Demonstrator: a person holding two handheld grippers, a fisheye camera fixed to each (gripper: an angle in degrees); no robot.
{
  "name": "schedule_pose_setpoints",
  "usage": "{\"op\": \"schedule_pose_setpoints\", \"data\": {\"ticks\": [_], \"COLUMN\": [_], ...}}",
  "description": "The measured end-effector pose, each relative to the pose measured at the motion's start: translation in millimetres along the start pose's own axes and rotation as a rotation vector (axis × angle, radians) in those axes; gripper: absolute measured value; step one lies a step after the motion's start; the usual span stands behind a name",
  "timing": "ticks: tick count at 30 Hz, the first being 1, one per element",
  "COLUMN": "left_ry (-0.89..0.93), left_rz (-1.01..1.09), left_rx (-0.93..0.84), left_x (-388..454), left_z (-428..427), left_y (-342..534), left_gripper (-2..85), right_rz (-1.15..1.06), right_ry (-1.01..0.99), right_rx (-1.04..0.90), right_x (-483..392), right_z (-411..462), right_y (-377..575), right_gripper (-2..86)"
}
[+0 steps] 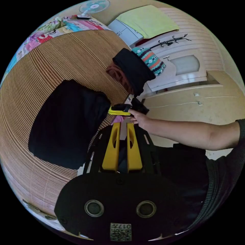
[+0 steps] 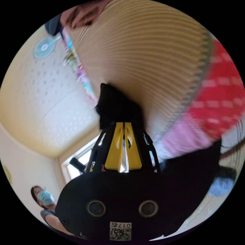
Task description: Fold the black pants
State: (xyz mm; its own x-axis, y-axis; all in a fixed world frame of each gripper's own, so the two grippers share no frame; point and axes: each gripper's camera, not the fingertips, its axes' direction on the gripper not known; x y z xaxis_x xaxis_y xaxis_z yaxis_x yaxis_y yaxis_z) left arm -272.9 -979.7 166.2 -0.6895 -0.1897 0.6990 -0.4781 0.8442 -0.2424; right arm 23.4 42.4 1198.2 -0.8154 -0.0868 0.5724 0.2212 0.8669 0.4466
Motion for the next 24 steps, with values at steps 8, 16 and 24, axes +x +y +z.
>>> {"op": "schedule_pose_setpoints", "data": {"ticks": [8, 16, 24], "left_ry": [-0.303, -0.083, 0.260], "left_rz": [-0.444, -0.355, -0.329], "left_rx": [0.113, -0.012, -0.541], "left_x": [-151, -309, -319], "left_z": [-32, -58, 49], "left_y": [51, 23, 15], "left_gripper": [11.9, 14.9, 8.6], "right_rz": [-0.023, -0.033, 0.082], "right_ry": [-0.031, -0.219, -0.238], "right_rx": [0.044, 0.034, 0.105], "right_x": [8, 13, 30], "right_z": [-84, -44, -20], "right_y": [52, 132, 205], "right_gripper": [0.3, 2.1, 18.1]}}
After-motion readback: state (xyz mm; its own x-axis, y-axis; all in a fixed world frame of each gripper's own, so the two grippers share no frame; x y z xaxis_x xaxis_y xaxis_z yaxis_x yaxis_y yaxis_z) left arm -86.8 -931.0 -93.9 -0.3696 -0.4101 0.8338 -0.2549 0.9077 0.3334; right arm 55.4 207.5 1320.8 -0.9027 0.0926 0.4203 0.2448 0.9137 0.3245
